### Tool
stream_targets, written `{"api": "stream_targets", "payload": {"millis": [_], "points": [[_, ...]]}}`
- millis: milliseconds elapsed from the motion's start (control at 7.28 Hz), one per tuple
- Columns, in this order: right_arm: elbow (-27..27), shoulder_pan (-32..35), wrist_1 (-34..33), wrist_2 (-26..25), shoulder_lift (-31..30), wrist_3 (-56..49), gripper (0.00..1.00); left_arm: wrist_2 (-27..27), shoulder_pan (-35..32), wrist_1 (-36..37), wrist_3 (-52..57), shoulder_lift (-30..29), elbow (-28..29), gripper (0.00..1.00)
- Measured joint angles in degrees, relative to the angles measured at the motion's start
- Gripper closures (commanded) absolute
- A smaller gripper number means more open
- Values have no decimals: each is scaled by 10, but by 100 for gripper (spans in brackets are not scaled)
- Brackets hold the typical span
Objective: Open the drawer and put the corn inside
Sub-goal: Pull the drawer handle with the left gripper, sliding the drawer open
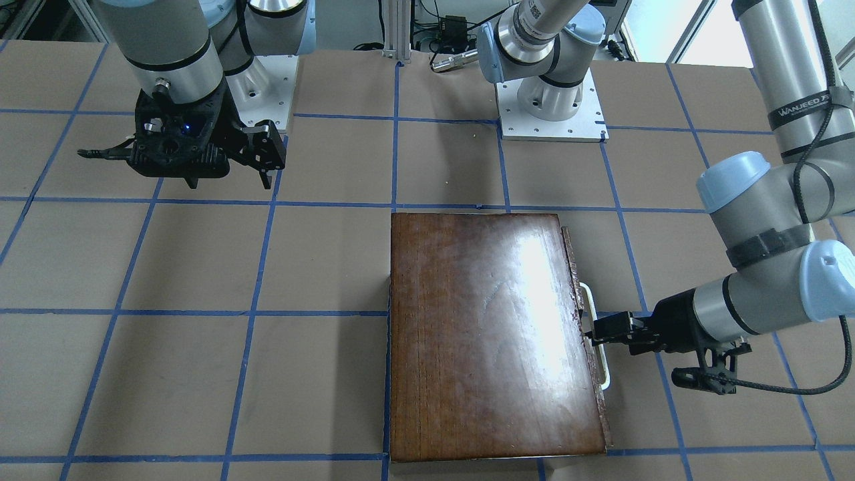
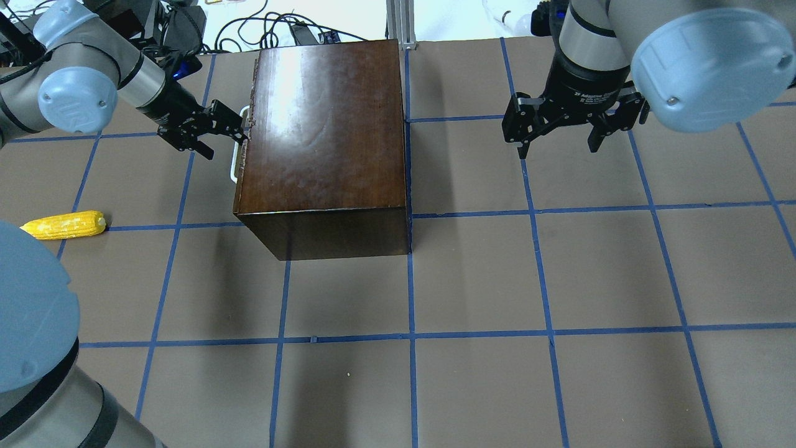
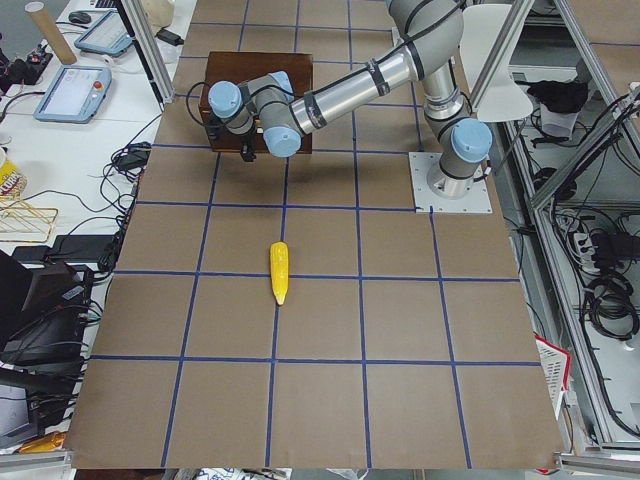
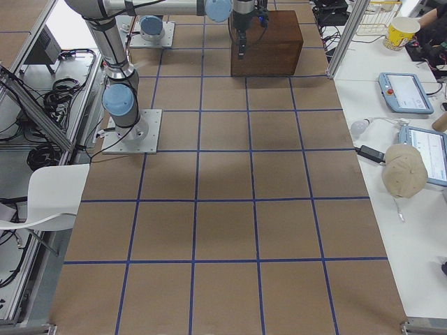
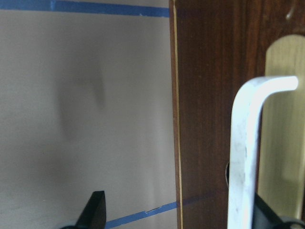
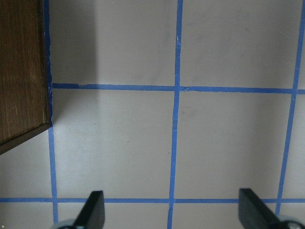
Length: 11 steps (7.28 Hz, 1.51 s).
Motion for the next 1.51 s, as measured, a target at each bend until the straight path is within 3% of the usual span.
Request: {"api": "stream_targets", "payload": {"millis": [550,1511], "points": [[0,0,0,0,0,0,0,1,50,0,8,3,1,0],[0,0,0,0,0,0,0,3,77,-2,9,12,2,0]]}}
